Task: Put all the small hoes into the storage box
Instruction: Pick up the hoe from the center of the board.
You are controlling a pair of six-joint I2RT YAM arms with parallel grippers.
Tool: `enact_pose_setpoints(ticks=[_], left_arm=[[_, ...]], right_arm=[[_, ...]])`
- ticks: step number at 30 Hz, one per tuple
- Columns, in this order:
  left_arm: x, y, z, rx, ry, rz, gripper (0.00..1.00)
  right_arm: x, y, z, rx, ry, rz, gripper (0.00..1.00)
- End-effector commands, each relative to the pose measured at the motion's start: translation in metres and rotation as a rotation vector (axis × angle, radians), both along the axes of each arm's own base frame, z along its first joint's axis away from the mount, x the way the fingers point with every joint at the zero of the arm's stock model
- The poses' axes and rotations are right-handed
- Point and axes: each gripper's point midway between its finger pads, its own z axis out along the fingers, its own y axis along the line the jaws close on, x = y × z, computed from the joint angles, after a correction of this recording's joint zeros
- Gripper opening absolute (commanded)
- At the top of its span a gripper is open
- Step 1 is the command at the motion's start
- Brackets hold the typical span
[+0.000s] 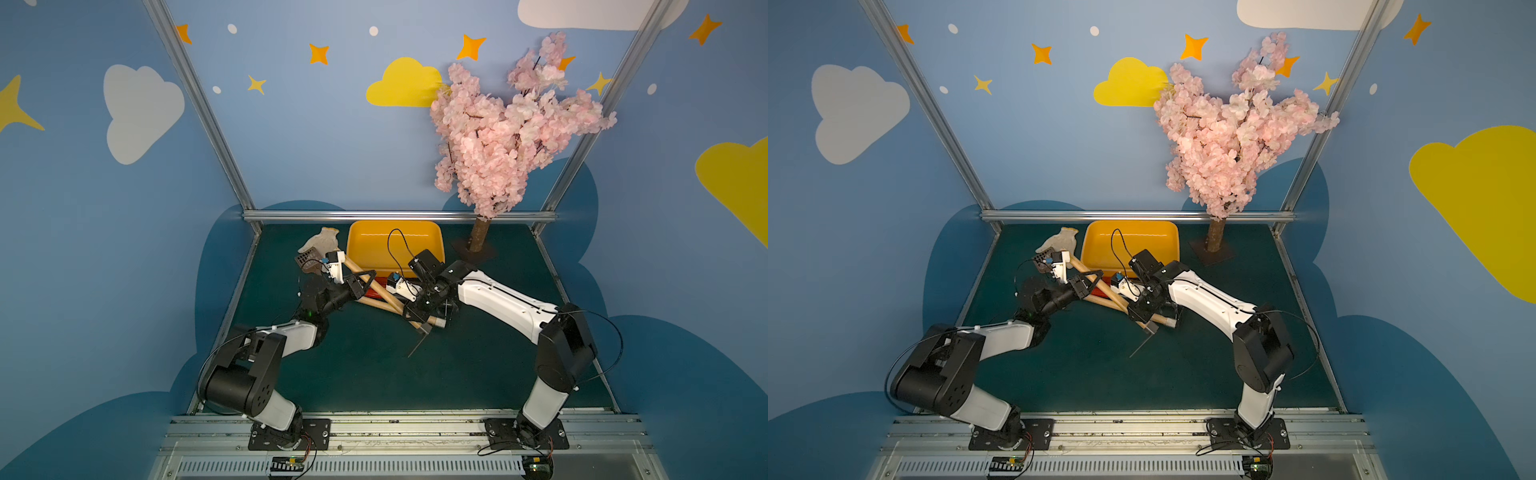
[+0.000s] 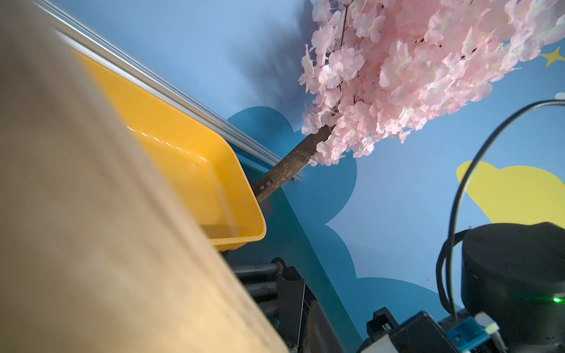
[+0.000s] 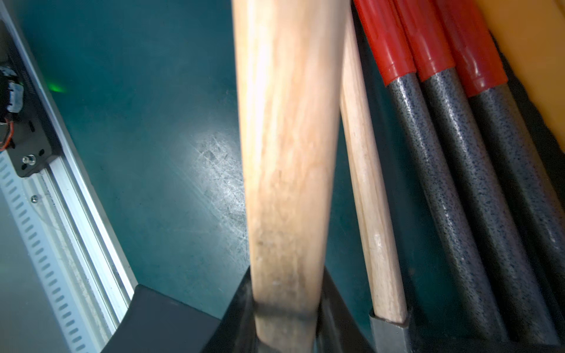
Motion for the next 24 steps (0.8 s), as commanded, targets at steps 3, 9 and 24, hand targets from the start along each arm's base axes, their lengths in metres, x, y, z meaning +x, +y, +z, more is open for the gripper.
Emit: enact_pose_setpoints(ticks=[3,9,24], left_arm=[[-0.009,0.0,0.014,0.059,-0.009,0.014,0.03],[-0.013,0.019,0.014,0.097,0.028,0.136,0.03],[-0.015,0.061,-0.01,0.089,0.197,0.389,0.03]], right_arm=[[0.01,0.002,0.004,0.003,-0.033,-0.012,0.0],[0.021,-0.002,0.009,0.03,-0.057,-0.066,0.03],[0.041,-0.034,0.043,0.171,-0.189,-0.231,0.68]])
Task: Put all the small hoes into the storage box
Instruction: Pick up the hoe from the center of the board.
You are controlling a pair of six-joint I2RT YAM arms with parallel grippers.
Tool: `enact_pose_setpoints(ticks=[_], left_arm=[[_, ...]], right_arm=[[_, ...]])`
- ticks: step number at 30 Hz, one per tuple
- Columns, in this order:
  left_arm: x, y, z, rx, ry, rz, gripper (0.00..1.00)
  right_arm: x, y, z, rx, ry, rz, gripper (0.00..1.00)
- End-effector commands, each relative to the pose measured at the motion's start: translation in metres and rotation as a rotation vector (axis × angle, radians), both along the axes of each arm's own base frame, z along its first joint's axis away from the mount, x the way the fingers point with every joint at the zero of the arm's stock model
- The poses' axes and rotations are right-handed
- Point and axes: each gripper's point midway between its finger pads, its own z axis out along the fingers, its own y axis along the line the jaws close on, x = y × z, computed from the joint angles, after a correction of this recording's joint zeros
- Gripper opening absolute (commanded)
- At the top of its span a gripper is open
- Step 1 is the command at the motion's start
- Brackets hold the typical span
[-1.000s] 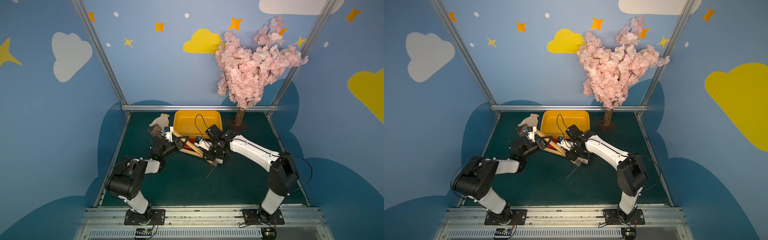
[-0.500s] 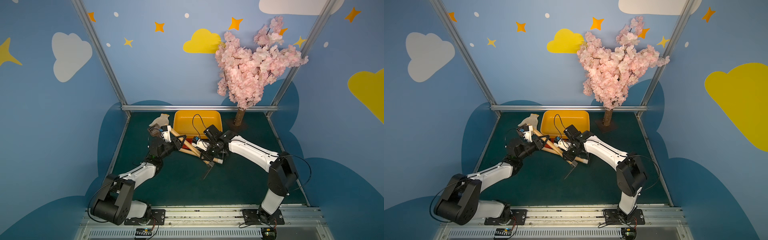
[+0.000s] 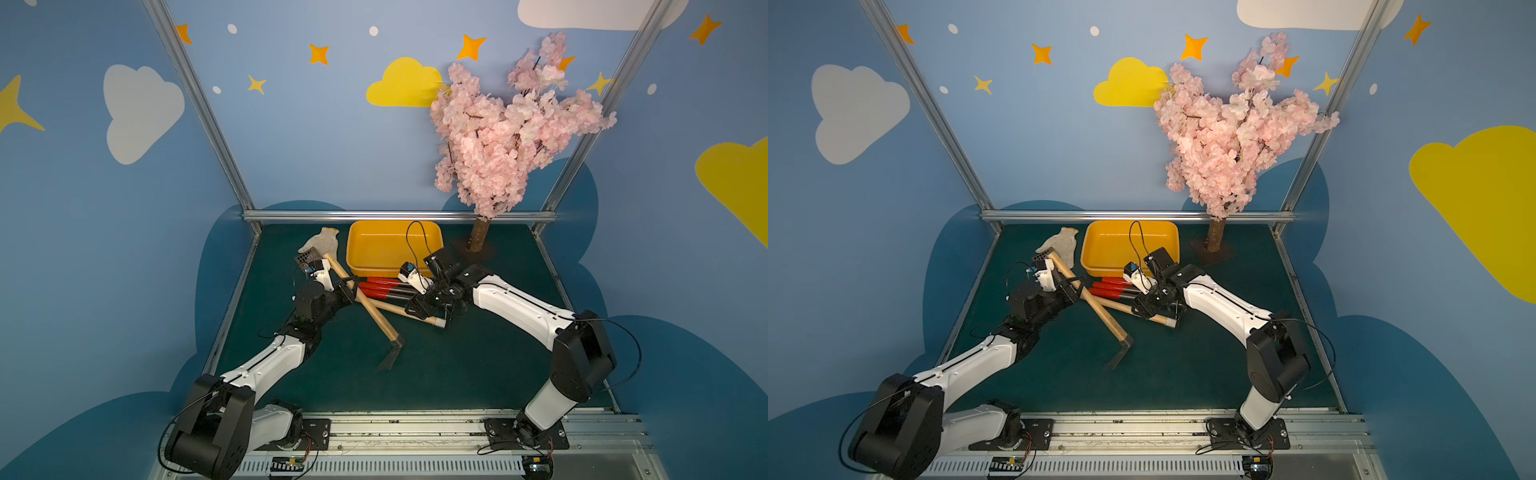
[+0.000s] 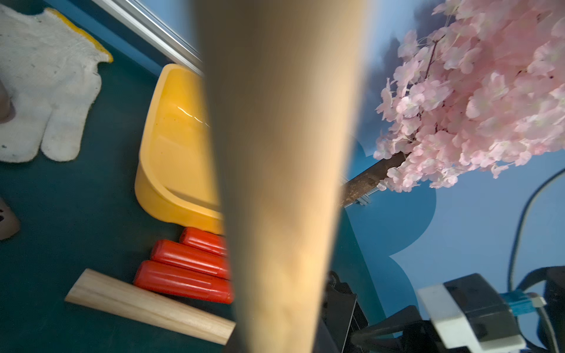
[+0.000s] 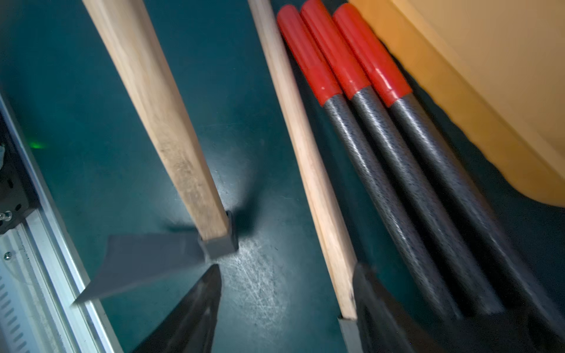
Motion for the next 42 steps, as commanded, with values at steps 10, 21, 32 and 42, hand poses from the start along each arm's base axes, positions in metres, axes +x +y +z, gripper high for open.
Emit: enact_pose_setpoints(ticks=[10,21,32,42], left_arm=[[-0.001,0.026,0.001,-0.087,0.109,0.185,0.03],[-0.011,0.044,-0.022,-0.025,0.198,0.273,0.03],[-0.015,0.048,-0.037,0.022,0.3,0.299,0.03],[-0.014,0.043,-0.043,0.028,0.329,0.273,0.03]], right_arm=[[-0.026,-0.018,0.01,0.072,0.012,-0.033,0.6],[-0.098,0.026,-0.043,-0.034,0.022,0.125,0.56],[-0.151,0.043,-0.032,-0.141,-0.075,0.365,0.58],[-0.163,0.055,-0.053,-0.26,-0.167,0.571,0.56]])
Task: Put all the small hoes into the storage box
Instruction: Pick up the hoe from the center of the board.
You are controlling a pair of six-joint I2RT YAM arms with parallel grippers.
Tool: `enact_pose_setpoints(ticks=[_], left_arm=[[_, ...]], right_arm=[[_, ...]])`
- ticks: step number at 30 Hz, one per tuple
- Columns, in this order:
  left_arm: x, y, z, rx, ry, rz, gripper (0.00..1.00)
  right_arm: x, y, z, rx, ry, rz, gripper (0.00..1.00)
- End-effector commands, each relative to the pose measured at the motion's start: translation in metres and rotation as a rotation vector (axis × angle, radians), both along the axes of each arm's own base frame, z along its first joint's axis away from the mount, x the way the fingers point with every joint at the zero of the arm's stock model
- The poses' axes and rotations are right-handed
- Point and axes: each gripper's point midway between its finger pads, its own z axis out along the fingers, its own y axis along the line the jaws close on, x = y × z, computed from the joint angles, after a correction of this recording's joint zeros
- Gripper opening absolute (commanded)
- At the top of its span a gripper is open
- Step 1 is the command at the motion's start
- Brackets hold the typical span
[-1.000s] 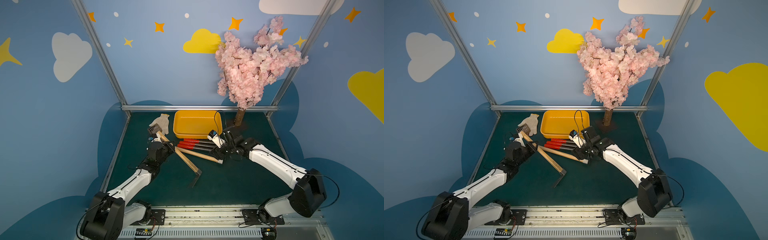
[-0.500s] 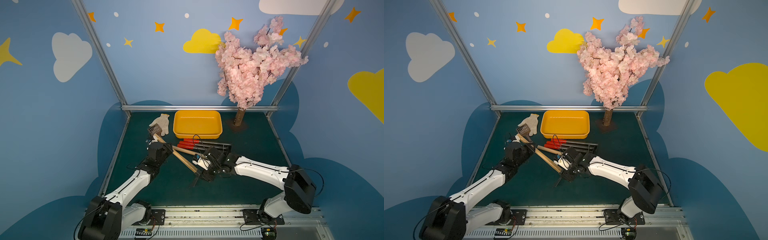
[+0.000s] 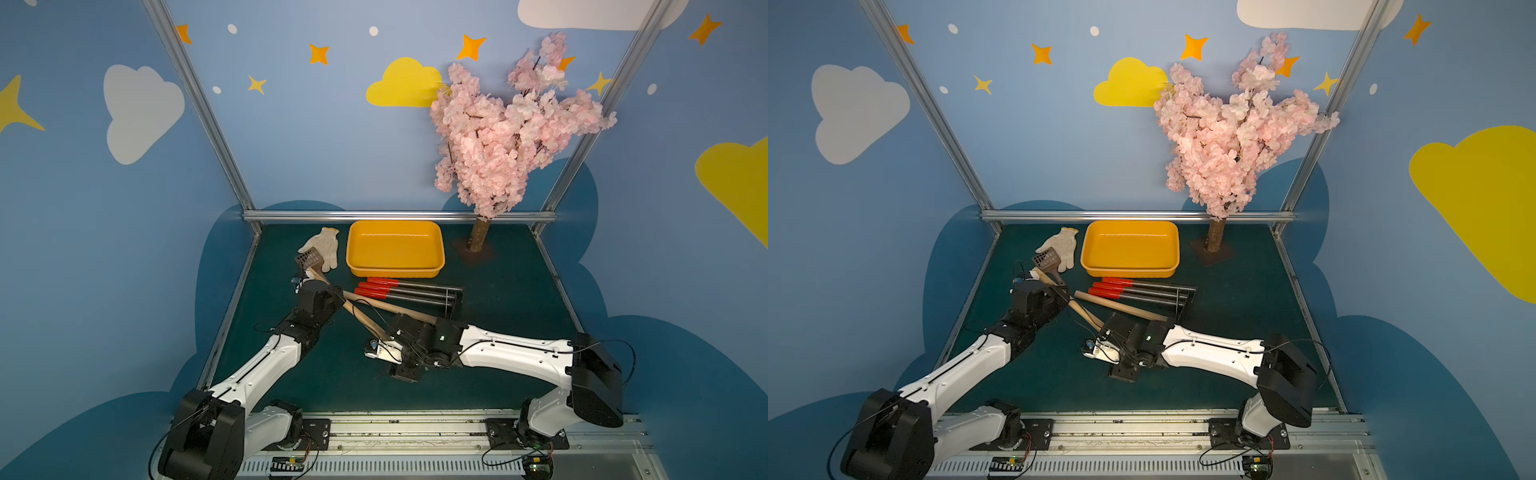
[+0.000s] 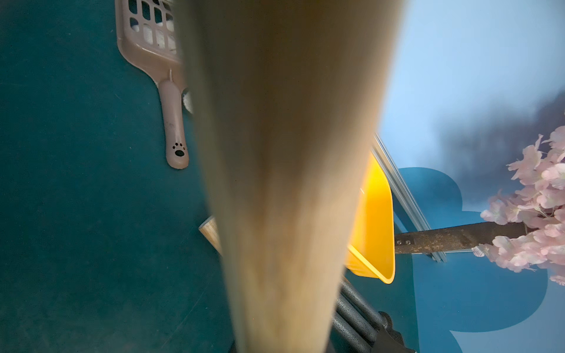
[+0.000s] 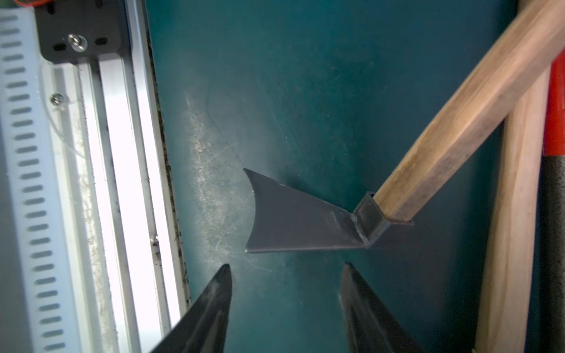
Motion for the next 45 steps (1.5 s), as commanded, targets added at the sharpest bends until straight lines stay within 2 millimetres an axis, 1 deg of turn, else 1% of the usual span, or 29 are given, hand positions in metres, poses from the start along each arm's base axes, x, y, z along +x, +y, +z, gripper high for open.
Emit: enact_pose_setpoints(ticks=[1,4,7,13,16,17,20,23,24,25,27,29,32,38,39,40,42,44,45], left_arm=[[-0.003,-0.003,-0.006,0.024,0.038,-0.029,0.03],[-0.003,-0.004,-0.009,0.025,0.045,-0.036,0.03],[-0.001,-0.008,-0.01,0.018,0.05,-0.05,0.03],[0.003,-0.013,-0.014,0.008,0.061,-0.07,0.03],[0.003,-0.015,-0.015,0.006,0.064,-0.076,0.03],[0.004,-0.015,-0.015,0.008,0.064,-0.076,0.03],[0.005,-0.016,-0.016,0.006,0.066,-0.079,0.03],[0.005,-0.016,-0.018,0.006,0.072,-0.083,0.03],[0.005,-0.016,-0.019,0.007,0.073,-0.084,0.03],[0.004,-0.016,-0.019,0.009,0.073,-0.084,0.03],[0.005,-0.015,-0.02,0.011,0.073,-0.08,0.03],[0.005,-0.015,-0.02,0.011,0.072,-0.081,0.03],[0.004,-0.014,-0.021,0.017,0.072,-0.081,0.03],[0.001,-0.007,-0.018,0.028,0.049,-0.07,0.03],[0.0,-0.006,-0.017,0.031,0.04,-0.068,0.04],[-0.001,-0.004,-0.016,0.035,0.033,-0.066,0.07],[-0.002,0.0,-0.013,0.042,0.019,-0.063,0.22],[-0.004,0.004,-0.01,0.05,0.003,-0.065,0.4],[-0.005,0.005,-0.009,0.053,-0.005,-0.068,0.48]], right_arm=[[0.003,-0.003,-0.008,-0.051,-0.034,0.063,0.56],[0.002,0.002,-0.014,-0.04,-0.033,0.089,0.56],[0.007,0.005,-0.022,-0.046,-0.049,0.097,0.55],[0.009,0.018,-0.027,-0.003,-0.052,0.124,0.55],[0.01,0.02,-0.036,-0.01,-0.045,0.132,0.54],[0.012,0.021,-0.039,-0.011,-0.045,0.13,0.53],[0.014,0.024,-0.045,-0.011,-0.04,0.129,0.43],[0.016,0.025,-0.05,-0.015,-0.035,0.121,0.26],[0.017,0.025,-0.05,-0.016,-0.037,0.118,0.23],[0.018,0.025,-0.049,-0.014,-0.039,0.117,0.19],[0.021,0.026,-0.046,0.0,-0.053,0.107,0.06],[0.023,0.026,-0.041,0.013,-0.067,0.099,0.0],[0.025,0.023,-0.033,0.026,-0.079,0.086,0.0],[0.03,0.021,-0.012,0.073,-0.091,0.066,0.0],[0.031,0.021,-0.006,0.091,-0.087,0.057,0.0],[0.033,0.021,-0.002,0.108,-0.082,0.048,0.0],[0.036,0.02,0.011,0.157,-0.074,0.028,0.0],[0.041,0.018,0.026,0.215,-0.06,0.002,0.0],[0.043,0.017,0.032,0.241,-0.051,-0.008,0.0]])
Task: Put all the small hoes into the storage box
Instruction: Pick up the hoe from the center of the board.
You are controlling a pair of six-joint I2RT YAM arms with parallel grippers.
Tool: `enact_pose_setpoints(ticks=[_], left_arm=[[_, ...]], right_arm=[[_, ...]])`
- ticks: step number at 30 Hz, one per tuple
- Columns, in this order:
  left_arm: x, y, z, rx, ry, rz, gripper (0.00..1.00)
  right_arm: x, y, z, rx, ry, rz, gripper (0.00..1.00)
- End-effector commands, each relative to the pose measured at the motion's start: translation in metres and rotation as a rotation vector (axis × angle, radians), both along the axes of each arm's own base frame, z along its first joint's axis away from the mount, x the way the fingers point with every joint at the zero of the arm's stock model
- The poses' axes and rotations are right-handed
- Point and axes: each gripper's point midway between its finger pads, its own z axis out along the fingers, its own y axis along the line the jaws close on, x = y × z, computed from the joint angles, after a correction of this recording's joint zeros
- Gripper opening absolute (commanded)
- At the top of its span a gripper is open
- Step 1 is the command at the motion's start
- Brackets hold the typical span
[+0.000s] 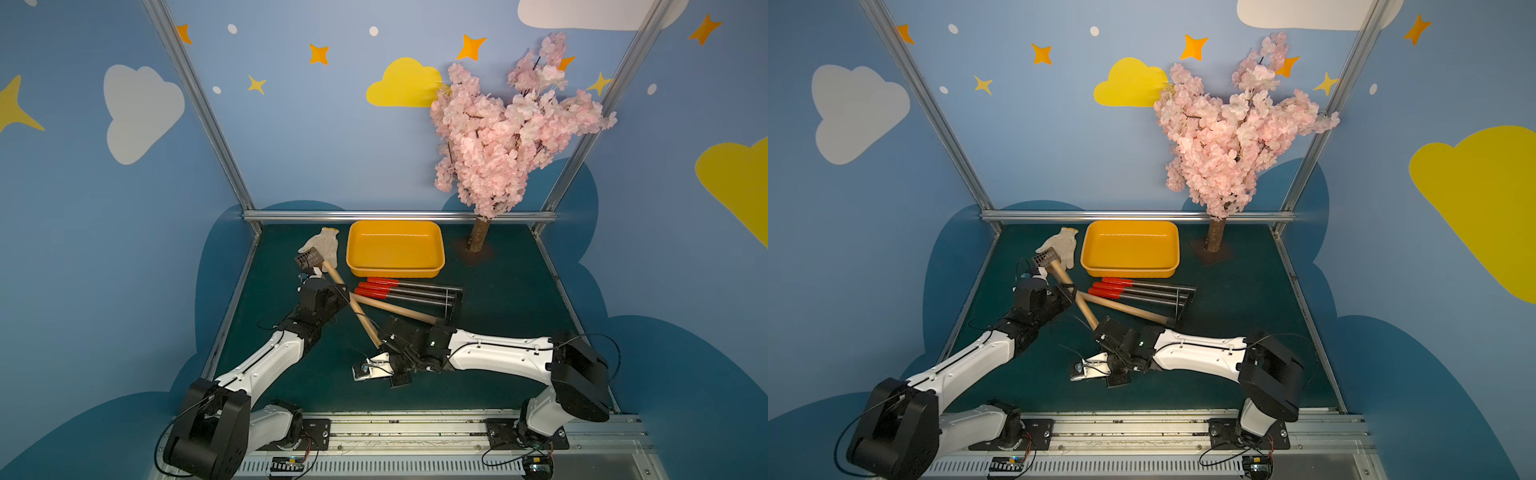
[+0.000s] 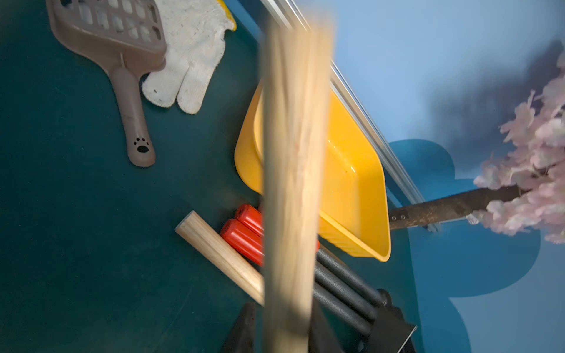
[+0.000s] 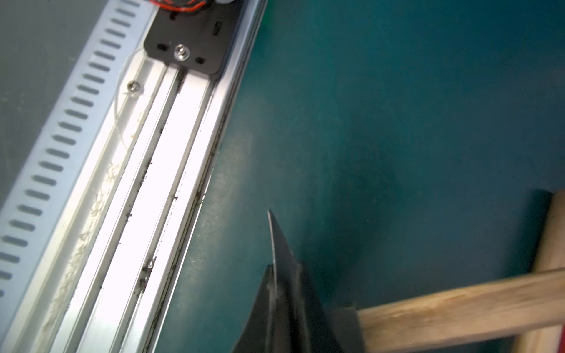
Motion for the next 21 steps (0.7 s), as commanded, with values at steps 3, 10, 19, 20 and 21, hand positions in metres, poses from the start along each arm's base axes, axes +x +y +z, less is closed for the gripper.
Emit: enact_pose_setpoints(ticks=[3,10,19,20,21], left_arm=[[-0.012,0.018,-0.006,0.039,0.004,0.022,0.61],[-0.021,0.026,-0.005,0.028,-0.044,0.02,0.64],[-0.013,-0.025,0.009,-0.118,-0.172,-0.241,0.64],[-0.012,-0.037,0.012,-0.156,-0.186,-0.305,0.64],[-0.011,-0.046,0.015,-0.186,-0.198,-0.351,0.64]], right_arm=[[0.061,-0.026,0.045,0.137,0.082,-0.341,0.0],[0.07,-0.034,0.078,0.266,0.161,-0.371,0.0],[0.07,-0.04,0.127,0.41,0.199,-0.345,0.0],[0.068,-0.04,0.135,0.428,0.206,-0.33,0.0],[0.066,-0.041,0.142,0.443,0.217,-0.315,0.0]])
